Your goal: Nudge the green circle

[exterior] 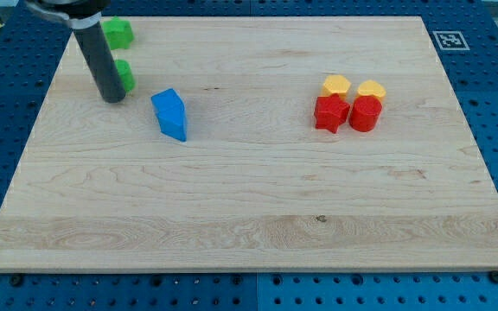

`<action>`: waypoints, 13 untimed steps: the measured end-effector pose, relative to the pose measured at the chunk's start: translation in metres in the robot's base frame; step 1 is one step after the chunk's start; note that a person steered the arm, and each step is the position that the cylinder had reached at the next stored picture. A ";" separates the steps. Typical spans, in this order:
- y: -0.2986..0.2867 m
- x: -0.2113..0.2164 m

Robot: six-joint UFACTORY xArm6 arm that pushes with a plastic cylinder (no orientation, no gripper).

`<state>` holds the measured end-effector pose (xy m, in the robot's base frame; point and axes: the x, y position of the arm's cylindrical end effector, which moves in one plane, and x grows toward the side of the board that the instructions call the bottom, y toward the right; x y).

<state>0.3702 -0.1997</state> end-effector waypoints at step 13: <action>-0.023 -0.020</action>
<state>0.3501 -0.2229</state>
